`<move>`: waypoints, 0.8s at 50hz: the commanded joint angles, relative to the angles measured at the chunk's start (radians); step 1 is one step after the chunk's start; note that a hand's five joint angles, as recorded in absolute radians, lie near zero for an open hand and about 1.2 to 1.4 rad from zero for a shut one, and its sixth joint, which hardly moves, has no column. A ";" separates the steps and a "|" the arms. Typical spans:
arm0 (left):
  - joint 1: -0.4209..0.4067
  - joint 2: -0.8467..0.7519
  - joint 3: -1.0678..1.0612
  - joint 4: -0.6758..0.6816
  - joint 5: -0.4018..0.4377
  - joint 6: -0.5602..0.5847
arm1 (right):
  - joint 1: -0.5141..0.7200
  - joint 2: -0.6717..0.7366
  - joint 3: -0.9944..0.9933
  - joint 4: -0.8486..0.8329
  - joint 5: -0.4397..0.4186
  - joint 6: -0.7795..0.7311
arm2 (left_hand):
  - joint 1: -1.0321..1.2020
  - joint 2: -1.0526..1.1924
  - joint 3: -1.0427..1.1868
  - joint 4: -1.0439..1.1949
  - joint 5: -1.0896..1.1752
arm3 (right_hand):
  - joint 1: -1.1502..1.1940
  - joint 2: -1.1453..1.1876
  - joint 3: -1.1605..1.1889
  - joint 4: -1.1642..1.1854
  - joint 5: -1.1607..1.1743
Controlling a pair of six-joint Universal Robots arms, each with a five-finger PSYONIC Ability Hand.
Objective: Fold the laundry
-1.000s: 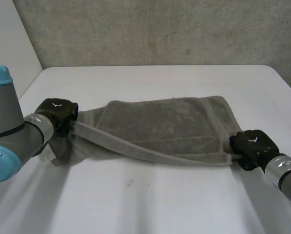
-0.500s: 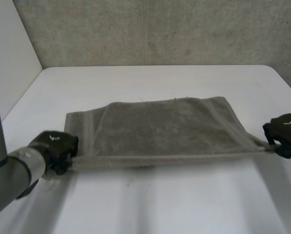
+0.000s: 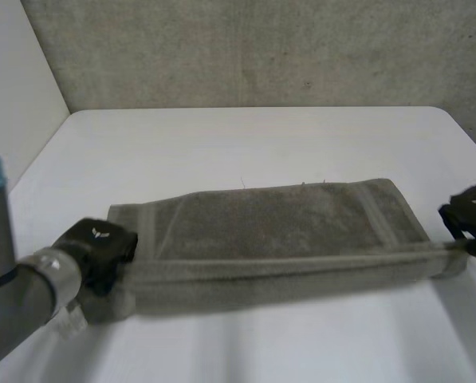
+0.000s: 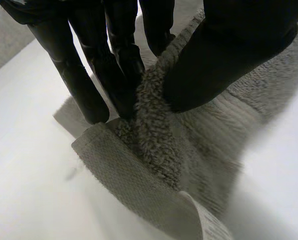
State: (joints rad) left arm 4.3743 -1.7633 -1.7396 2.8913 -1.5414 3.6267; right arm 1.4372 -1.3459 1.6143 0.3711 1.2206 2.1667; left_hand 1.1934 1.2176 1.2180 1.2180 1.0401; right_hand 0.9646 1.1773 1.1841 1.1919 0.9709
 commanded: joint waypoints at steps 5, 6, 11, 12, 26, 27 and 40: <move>-0.001 -0.306 0.312 0.098 -0.026 -0.002 | 0.196 0.328 -0.312 -0.239 0.106 0.150 | 0.203 0.179 0.178 0.178 0.182 | 0.432 0.219 0.212 0.204 0.251; -0.002 -0.343 0.357 0.103 -0.029 -0.002 | 0.197 0.329 -0.312 -0.239 0.106 0.150 | 0.203 0.179 0.178 0.178 0.182 | 0.432 0.219 0.212 0.204 0.251; -0.002 -0.446 0.489 0.115 -0.029 -0.002 | 0.230 0.452 -0.424 -0.339 0.135 0.173 | 0.203 0.179 0.178 0.178 0.182 | 0.432 0.219 0.212 0.204 0.251; -0.002 -0.482 0.532 0.123 -0.032 -0.002 | 0.241 0.488 -0.456 -0.359 0.142 0.176 | 0.203 0.179 0.178 0.178 0.182 | 0.432 0.219 0.212 0.204 0.251; -0.006 -0.683 0.750 0.183 -0.075 0.003 | 0.281 0.752 -0.709 -0.449 0.178 0.173 | 0.128 0.104 0.103 0.103 0.106 | -0.044 -0.257 -0.263 -0.271 -0.225; -0.006 -0.683 0.750 0.183 -0.075 0.003 | 0.281 0.752 -0.709 -0.449 0.178 0.173 | 0.127 0.103 0.102 0.102 0.106 | -0.049 -0.261 -0.268 -0.276 -0.230; -0.018 -0.540 0.724 0.240 -0.078 -0.008 | 0.299 0.555 -0.702 -0.511 0.228 0.369 | -1.015 -1.039 -1.040 -1.040 -1.036 | -0.790 -1.003 -1.010 -1.017 -0.971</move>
State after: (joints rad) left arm 4.3623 -2.4062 -0.9935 3.1166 -1.6186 3.6269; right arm 1.7396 -0.6468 0.8740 -0.1262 1.4463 2.3857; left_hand 0.2742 0.2697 0.2692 0.2680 0.1061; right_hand 0.2119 0.2276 0.2151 0.2347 0.0721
